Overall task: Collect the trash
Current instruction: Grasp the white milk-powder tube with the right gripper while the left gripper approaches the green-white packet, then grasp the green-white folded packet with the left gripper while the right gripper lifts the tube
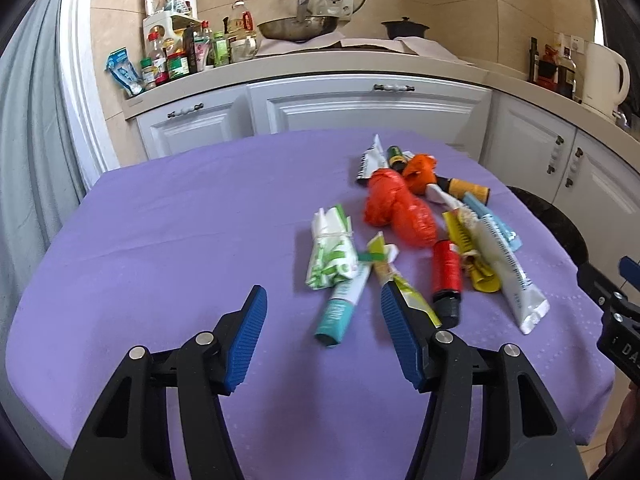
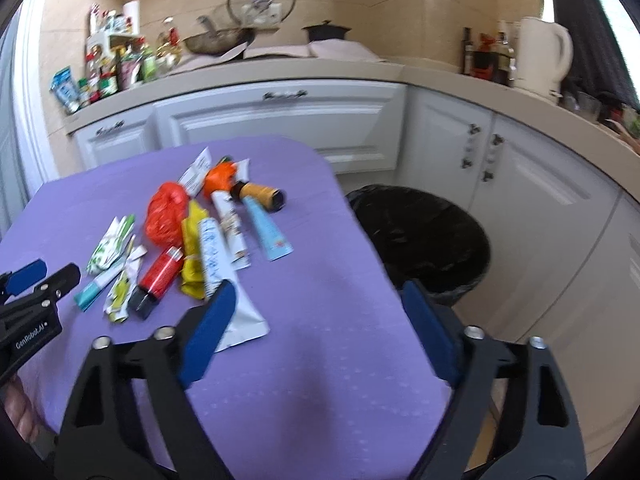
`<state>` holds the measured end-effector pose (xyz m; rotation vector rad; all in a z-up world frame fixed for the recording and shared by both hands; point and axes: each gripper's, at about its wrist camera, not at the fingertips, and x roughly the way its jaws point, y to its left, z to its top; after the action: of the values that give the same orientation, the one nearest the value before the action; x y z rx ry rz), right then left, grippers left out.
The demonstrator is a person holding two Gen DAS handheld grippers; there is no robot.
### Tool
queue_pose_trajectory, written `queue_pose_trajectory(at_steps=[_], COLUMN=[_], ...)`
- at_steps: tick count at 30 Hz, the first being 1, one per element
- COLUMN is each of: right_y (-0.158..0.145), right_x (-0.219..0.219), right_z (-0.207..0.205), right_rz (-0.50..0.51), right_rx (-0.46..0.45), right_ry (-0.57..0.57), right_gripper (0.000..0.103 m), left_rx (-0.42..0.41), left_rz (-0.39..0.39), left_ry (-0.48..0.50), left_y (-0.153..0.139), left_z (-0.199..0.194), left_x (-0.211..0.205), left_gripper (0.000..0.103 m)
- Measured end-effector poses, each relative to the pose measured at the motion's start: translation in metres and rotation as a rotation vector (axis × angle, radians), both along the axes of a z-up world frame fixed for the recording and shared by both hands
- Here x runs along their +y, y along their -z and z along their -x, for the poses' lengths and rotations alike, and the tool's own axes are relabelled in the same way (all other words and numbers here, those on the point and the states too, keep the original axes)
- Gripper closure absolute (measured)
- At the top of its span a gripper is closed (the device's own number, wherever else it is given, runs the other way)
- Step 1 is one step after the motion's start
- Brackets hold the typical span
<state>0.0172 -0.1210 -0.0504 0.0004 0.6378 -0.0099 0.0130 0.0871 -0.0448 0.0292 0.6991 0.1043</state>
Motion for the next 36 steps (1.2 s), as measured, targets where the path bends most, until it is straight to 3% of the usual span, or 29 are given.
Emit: queue_pose_trajectory(at_steps=[13, 19, 22, 24, 36], right_y=[0.017, 0.029, 0.03, 0.029, 0.017], right_x=[0.036, 0.04, 0.041, 0.04, 0.01], right_z=[-0.022, -0.034, -0.034, -0.033, -0.047], right_rz=[-0.005, -0.033, -0.036, -0.03, -0.058], right_rx=[0.072, 0.123, 0.116, 0.106, 0.082], right_ry=[-0.114, -0.147, -0.151, -0.148, -0.081], right_gripper=[0.041, 0.062, 0.077, 0.081, 0.085], left_rx=[0.027, 0.044, 0.051, 0.053, 0.107], left_rz=[0.035, 0.038, 0.039, 0.038, 0.047], left_ry=[-0.014, -0.012, -0.008, -0.001, 0.018], left_y=[0.006, 0.011, 0.012, 0.013, 0.015], left_z=[-0.013, -0.018, -0.02, -0.022, -0.054], left_x=[0.017, 0.021, 0.021, 0.02, 0.013], left_gripper=[0.044, 0.044, 0.044, 0.044, 0.044])
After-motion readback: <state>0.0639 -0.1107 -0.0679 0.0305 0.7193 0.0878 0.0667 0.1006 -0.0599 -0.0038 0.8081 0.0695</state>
